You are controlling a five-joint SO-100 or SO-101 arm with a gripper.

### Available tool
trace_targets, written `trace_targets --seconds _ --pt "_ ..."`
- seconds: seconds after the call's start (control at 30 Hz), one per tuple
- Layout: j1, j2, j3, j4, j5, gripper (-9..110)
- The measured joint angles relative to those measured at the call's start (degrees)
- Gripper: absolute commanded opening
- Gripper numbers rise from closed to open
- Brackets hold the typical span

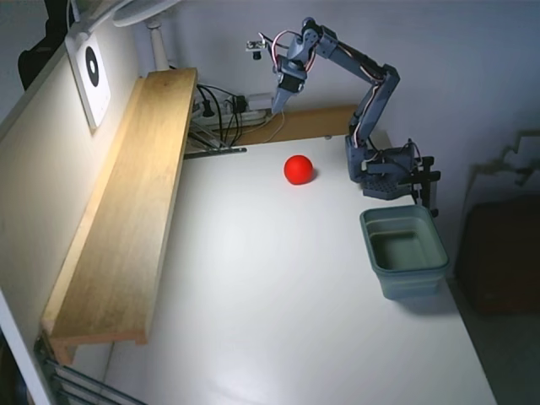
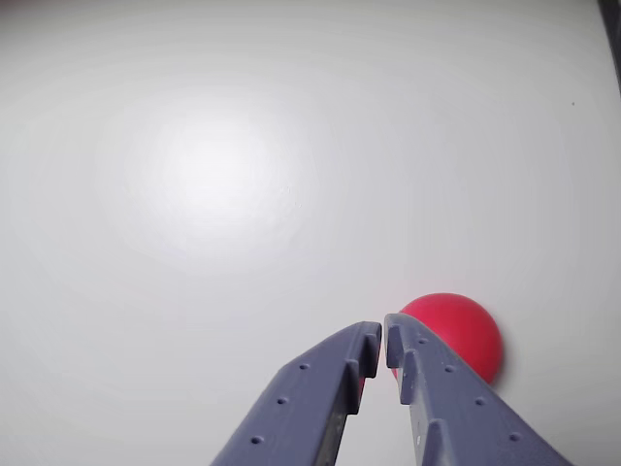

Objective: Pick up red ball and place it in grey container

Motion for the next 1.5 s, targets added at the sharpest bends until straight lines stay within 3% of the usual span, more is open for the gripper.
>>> trace_targets --seconds 0.47,1.5 --pt "0.00 0.00 0.00 0.00 0.00 38" --pt "26.89 0.00 0.00 0.00 -0.09 38"
